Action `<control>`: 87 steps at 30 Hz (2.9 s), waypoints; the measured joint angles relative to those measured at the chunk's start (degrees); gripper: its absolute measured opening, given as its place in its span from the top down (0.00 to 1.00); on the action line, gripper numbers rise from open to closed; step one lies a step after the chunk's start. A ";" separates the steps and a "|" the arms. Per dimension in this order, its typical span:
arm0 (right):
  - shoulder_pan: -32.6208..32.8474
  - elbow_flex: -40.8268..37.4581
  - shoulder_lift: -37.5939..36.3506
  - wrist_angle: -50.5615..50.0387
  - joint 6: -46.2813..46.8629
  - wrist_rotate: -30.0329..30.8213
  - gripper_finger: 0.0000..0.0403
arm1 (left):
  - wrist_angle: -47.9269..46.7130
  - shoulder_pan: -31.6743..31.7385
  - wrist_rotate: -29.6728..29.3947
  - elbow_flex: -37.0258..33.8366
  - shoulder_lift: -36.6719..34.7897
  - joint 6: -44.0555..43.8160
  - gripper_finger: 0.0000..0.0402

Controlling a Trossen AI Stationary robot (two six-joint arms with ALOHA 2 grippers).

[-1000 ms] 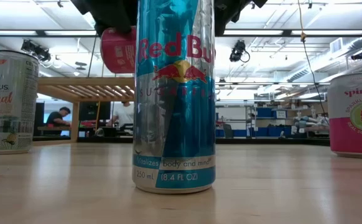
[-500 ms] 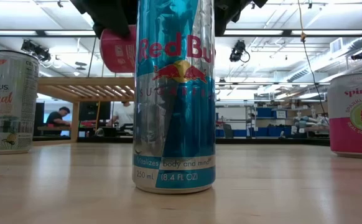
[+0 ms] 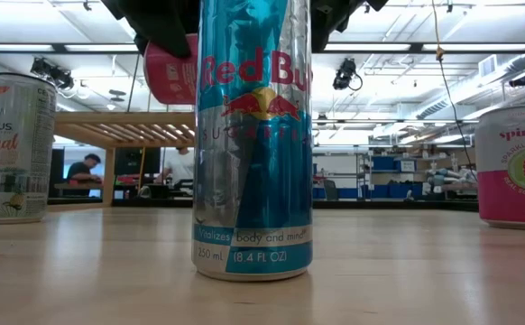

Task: Place canned beverage on shelf
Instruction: Put the top pink white soda can on the shelf

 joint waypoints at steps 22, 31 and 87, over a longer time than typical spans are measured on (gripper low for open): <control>1.70 0.04 -6.15 -2.47 -1.16 -1.89 0.07 | -1.41 -5.34 -14.08 -0.13 -9.12 -4.74 0.27; 2.99 0.02 -13.62 -3.93 -6.44 5.70 0.07 | -0.20 -11.01 -39.04 -0.04 -16.52 -5.50 0.24; -3.04 0.02 -18.80 15.30 -16.71 12.12 0.04 | 9.87 -29.71 -111.07 -21.14 -17.70 -34.57 0.26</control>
